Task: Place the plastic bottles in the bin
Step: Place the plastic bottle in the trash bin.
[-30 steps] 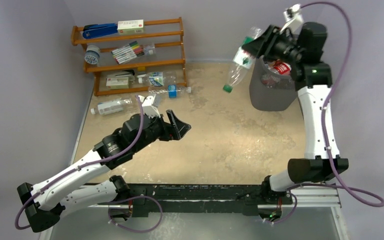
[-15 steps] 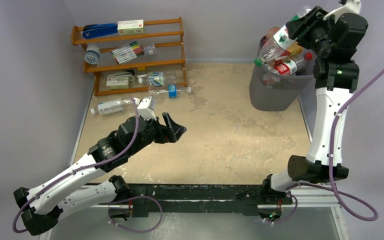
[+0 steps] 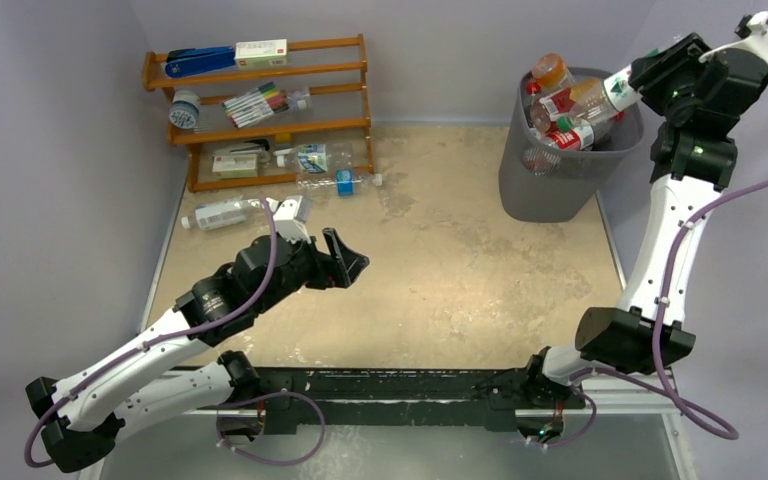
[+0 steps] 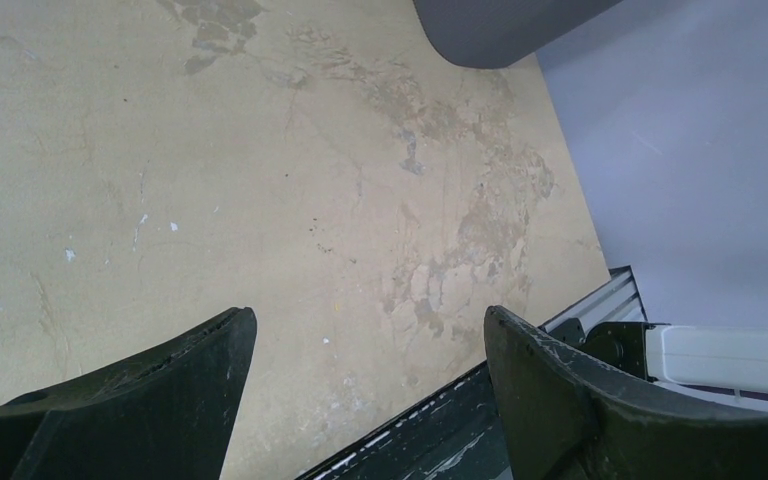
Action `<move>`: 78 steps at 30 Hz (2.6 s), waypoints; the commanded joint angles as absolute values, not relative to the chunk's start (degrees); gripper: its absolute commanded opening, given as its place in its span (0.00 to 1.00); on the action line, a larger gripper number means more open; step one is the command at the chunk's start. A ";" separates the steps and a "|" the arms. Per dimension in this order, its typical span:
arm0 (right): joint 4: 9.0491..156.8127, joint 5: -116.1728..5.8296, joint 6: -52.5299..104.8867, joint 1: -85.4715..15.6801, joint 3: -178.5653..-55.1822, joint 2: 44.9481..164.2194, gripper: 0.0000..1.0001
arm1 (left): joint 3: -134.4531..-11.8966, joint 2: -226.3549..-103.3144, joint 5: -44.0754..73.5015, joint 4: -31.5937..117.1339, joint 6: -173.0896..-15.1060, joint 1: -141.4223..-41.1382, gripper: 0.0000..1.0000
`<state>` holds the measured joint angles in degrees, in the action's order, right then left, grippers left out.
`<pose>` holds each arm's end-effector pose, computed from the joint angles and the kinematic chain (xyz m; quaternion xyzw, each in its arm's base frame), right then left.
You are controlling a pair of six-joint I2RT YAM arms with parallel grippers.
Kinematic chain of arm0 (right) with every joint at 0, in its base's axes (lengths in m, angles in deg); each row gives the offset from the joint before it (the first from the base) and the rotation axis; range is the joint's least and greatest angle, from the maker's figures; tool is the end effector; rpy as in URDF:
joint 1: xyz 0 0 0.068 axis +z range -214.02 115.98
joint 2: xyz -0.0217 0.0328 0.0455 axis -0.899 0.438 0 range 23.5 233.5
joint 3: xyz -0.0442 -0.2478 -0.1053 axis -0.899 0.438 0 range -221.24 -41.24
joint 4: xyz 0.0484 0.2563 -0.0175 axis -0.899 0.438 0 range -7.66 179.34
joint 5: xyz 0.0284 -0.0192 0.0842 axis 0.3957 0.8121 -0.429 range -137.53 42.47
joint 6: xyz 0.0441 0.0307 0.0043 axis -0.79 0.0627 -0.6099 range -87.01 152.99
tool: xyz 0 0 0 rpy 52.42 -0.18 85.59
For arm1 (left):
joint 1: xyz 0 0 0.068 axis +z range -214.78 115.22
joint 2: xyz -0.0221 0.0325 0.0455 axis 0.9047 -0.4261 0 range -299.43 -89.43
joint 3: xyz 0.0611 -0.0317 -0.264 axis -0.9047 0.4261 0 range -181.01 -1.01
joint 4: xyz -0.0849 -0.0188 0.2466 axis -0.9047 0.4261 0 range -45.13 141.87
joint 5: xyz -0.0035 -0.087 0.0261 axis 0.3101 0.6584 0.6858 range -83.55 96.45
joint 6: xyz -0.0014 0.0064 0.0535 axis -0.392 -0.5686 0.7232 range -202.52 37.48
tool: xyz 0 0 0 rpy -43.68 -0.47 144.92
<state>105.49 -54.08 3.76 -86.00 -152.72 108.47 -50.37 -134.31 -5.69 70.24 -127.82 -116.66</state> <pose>0.2782 -0.1080 0.5459 0.2586 0.6356 0.0850 0.7224 0.1134 -0.1324 0.3399 -0.0129 0.8210 -0.3654 0.4384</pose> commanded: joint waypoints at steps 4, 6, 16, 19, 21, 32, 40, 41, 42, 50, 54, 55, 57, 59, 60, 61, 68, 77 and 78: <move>96.21 -53.67 1.68 -86.87 -143.79 106.40 0.43 | -50.44 -133.73 -6.90 69.89 -125.88 -116.61 0.84; 94.79 -54.16 1.33 -86.87 -142.20 106.75 0.43 | -50.70 -133.91 -6.99 70.07 -125.62 -116.63 0.84; 91.71 -58.02 -0.14 -86.85 -137.99 109.67 0.43 | -51.02 -135.06 -7.26 69.68 -125.23 -116.63 0.85; 91.61 -59.22 -0.06 -86.87 -137.08 110.54 0.43 | -51.06 -135.48 -7.09 69.31 -125.15 -116.64 0.85; 91.11 -59.71 0.35 -86.85 -135.85 110.92 0.45 | -51.03 -135.81 -7.00 69.15 -125.15 -116.64 0.85; 98.48 -58.50 4.06 -86.87 -140.98 111.57 0.85 | -51.62 -137.49 -6.34 68.78 -125.23 -116.61 0.85; 104.98 -51.90 5.72 -86.94 -148.04 110.62 0.92 | -52.10 -138.67 -6.10 68.12 -125.45 -116.62 0.85; 105.47 -51.47 5.85 -86.96 -148.86 110.65 0.94 | -52.38 -138.92 -6.45 68.42 -125.56 -116.63 0.85; 105.93 -51.45 5.91 -86.99 -149.47 110.84 0.96 | -52.75 -139.23 -7.28 69.17 -125.65 -116.64 0.85; 105.53 -54.47 5.46 -87.31 -149.14 108.94 0.98 | -56.60 -141.69 -15.94 78.77 -129.24 -116.63 0.87; 104.83 -57.49 5.70 -87.24 -149.48 107.38 0.98 | -57.37 -142.26 -20.33 82.58 -132.49 -116.61 0.90; 104.65 -58.64 6.36 -87.30 -149.70 107.09 0.98 | -57.69 -142.64 -21.03 83.74 -133.50 -116.59 0.90; 104.63 -62.89 6.98 -87.10 -149.54 106.57 0.98 | -58.80 -143.66 -25.03 87.22 -136.45 -116.54 0.91; 105.81 -65.43 7.38 -85.91 -149.47 106.15 0.98 | -60.11 -144.73 -29.02 91.66 -140.09 -116.44 0.93; 106.48 -65.36 7.90 -84.55 -149.55 105.87 0.98 | -60.60 -145.12 -31.35 93.93 -142.48 -116.41 0.95; 107.10 -65.04 8.27 -82.88 -149.67 105.59 0.98 | -61.17 -145.41 -33.37 96.63 -145.36 -116.27 0.97; 111.13 -63.56 10.83 -69.53 -151.42 105.92 0.98 | -59.92 -144.77 -40.76 108.33 -163.43 -113.99 0.98; 115.33 -60.70 12.64 -56.71 -149.26 103.04 0.97 | -58.79 -143.93 -46.06 121.34 -184.21 -108.66 0.98; 115.61 -60.53 12.54 -55.30 -148.50 102.49 0.97 | -58.79 -143.63 -46.39 122.01 -185.41 -106.99 0.98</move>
<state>114.39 -61.70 10.99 -59.29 -148.92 106.33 -58.63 -145.48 -41.32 115.53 -174.20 -110.49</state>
